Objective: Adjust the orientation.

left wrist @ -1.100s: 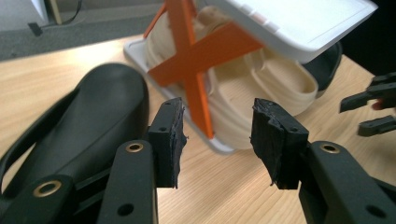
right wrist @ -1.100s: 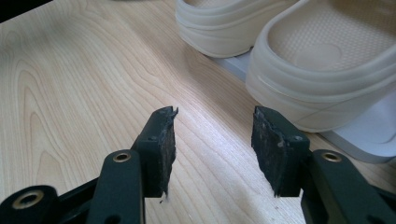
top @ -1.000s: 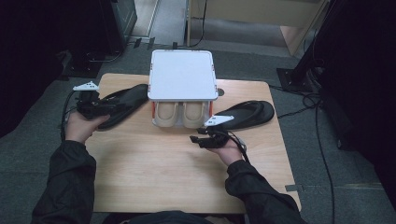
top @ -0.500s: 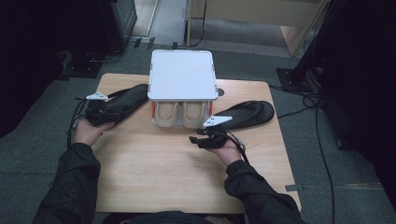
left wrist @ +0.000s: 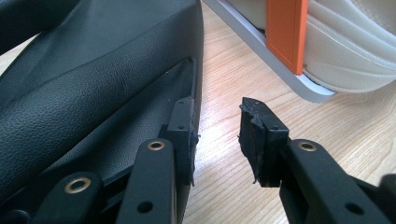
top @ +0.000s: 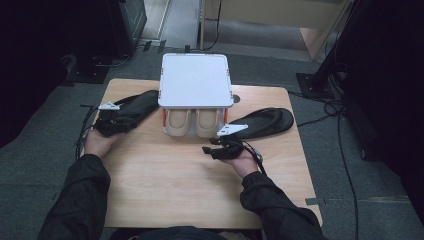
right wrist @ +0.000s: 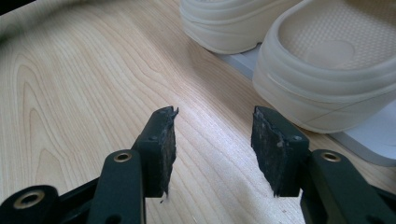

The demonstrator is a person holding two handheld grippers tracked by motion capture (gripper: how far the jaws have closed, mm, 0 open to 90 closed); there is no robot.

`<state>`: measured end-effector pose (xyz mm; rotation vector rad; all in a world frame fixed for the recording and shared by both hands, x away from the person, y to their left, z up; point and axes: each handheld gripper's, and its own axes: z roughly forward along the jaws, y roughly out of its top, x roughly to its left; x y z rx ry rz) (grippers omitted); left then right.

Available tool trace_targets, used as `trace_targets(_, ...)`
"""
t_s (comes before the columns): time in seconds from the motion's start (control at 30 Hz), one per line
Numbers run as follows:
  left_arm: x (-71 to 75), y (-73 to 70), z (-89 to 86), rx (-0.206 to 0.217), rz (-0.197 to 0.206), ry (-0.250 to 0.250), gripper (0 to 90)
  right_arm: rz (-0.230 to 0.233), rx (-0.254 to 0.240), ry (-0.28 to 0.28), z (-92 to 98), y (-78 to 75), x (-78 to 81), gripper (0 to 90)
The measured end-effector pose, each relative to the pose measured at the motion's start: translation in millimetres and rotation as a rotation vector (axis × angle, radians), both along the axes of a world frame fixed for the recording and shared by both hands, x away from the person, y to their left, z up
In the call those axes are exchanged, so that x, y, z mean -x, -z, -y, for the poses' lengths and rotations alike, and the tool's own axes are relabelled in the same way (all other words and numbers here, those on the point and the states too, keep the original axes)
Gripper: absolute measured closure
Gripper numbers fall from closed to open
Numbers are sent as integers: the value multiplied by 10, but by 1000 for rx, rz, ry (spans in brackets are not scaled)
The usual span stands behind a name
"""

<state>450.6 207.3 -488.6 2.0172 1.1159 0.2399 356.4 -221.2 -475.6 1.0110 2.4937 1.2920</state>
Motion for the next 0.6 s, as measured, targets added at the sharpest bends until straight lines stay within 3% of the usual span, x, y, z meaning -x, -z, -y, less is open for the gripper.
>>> trace_targets(0.17,6,-6,5,-27,25,-20,653,2,1,-3,-3,0,2,503)
trace_targets(0.3,-17,50,-11,-37,11,-42,639,0,1,-4,-6,3,2,503)
trace_targets(0.33,-21,67,-26,-17,10,-55,643,-2,2,-3,-8,5,3,503)
trace_targets(0.43,-29,89,-78,24,-6,-78,695,-3,7,-9,-24,16,6,503)
trace_targets(0.5,-13,96,-82,8,8,-80,731,-4,10,-16,-35,19,11,503)
trace_targets(0.6,-3,90,-96,4,-3,-88,773,-6,12,-19,-42,24,13,503)
